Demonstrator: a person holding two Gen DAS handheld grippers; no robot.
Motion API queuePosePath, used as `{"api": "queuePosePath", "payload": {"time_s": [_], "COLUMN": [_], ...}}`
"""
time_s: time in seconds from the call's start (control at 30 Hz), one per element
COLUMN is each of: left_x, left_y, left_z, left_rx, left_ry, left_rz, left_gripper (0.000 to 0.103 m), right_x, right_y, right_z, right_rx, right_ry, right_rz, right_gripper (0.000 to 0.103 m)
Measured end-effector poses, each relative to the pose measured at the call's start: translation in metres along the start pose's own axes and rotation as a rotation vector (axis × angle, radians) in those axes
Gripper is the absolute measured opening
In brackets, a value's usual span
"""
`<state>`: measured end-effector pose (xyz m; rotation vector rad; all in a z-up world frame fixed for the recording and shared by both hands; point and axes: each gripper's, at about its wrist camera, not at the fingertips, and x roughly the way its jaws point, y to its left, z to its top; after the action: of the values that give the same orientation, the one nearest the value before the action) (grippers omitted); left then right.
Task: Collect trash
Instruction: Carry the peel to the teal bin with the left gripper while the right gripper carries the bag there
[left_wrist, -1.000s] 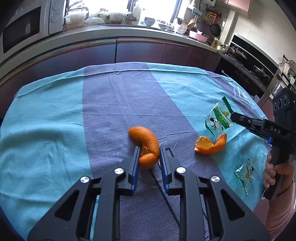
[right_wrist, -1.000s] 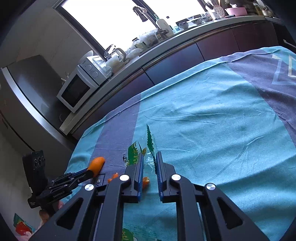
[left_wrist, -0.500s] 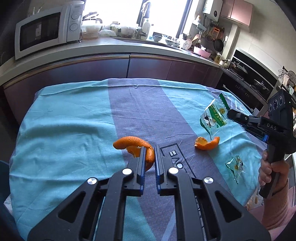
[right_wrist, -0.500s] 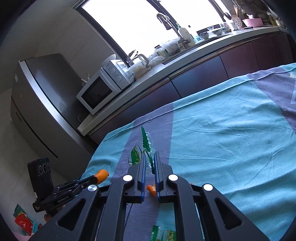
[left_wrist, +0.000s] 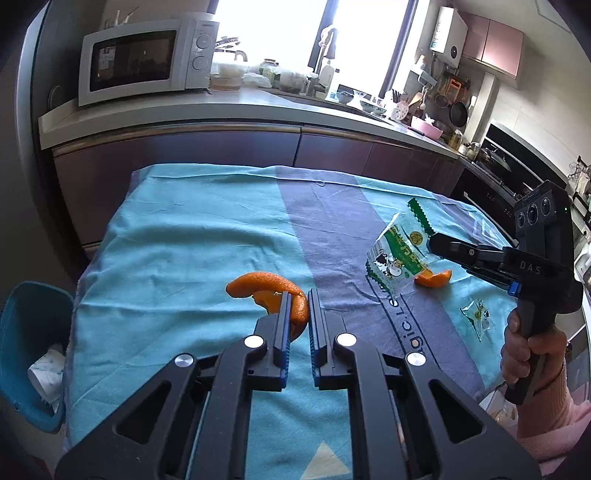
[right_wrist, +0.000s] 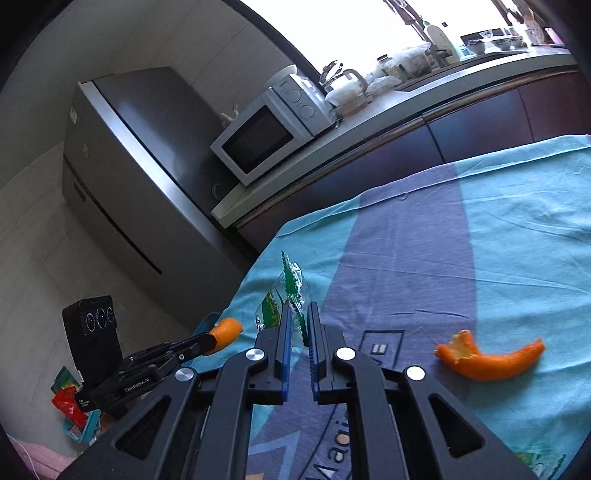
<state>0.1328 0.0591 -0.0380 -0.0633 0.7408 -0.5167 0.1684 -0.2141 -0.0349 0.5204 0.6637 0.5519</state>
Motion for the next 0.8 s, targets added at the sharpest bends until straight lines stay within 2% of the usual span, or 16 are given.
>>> {"api": "queuePosePath", "payload": {"time_s": [0.4,0.8], "left_x": [-0.050,-0.066], "left_y": [0.045,0.064], "left_z": [-0.022,-0.029], "left_rx": [-0.041,-0.075], "left_ry": [-0.026,-0.037], "left_rz": [0.079,0.125], "left_gripper": [0.009,0.009], "right_x": [0.055,0.088], "right_y": [0.041,0.065], "right_z": [-0.014,-0.021], "right_rx": [-0.048,-0.078], "right_ry": [0.103,0.159], "right_rz": [0.071,0.112], "right_gripper": [0.007,0.007]}}
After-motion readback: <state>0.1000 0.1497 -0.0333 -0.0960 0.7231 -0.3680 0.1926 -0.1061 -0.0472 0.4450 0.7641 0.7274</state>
